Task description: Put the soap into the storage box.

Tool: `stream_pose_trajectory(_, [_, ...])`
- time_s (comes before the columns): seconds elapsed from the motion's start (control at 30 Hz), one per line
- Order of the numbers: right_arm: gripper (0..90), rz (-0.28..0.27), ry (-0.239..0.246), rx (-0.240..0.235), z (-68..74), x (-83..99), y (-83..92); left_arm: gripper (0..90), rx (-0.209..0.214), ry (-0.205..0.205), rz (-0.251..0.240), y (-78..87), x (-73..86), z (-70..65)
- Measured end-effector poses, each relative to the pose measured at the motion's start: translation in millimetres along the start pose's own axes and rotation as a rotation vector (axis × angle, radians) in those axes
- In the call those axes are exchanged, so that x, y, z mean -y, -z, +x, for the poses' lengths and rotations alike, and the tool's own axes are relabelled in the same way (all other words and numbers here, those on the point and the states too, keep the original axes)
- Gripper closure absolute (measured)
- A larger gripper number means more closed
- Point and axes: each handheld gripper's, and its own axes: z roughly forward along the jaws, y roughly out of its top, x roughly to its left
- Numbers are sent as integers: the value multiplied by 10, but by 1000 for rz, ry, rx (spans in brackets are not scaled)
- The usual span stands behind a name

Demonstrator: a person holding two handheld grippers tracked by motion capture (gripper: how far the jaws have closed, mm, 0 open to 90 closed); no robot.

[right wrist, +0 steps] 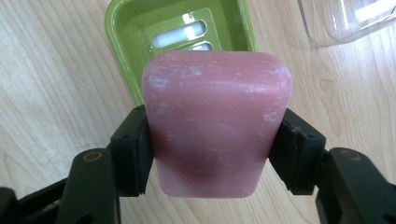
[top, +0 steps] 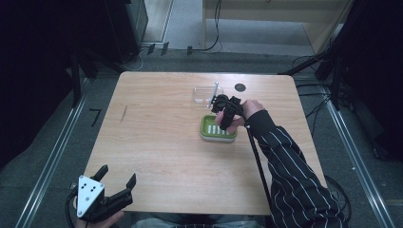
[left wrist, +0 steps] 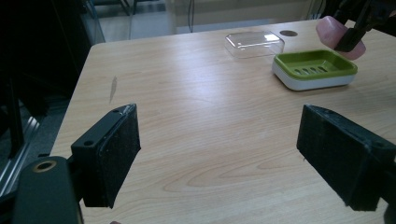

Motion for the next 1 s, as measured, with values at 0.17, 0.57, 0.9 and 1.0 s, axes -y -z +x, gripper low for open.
stream_pose_trajectory(0.17, [391, 3, 11, 0, -3, -23, -34, 138, -8, 0, 1, 19, 6, 6])
stream_pose_trajectory(0.57, [391, 9, 33, 0, 3, -84, -117, 138, -21, 7, 2, 61, 23, 19])
stream_pose_trajectory(0.9, [391, 6, 66, 6, 4, -126, -193, 138, -30, 11, 1, 96, 37, 31])
stream_pose_trajectory(1.0, [390, 9, 67, 4, 11, -138, -215, 138, -33, 10, 5, 108, 40, 35])
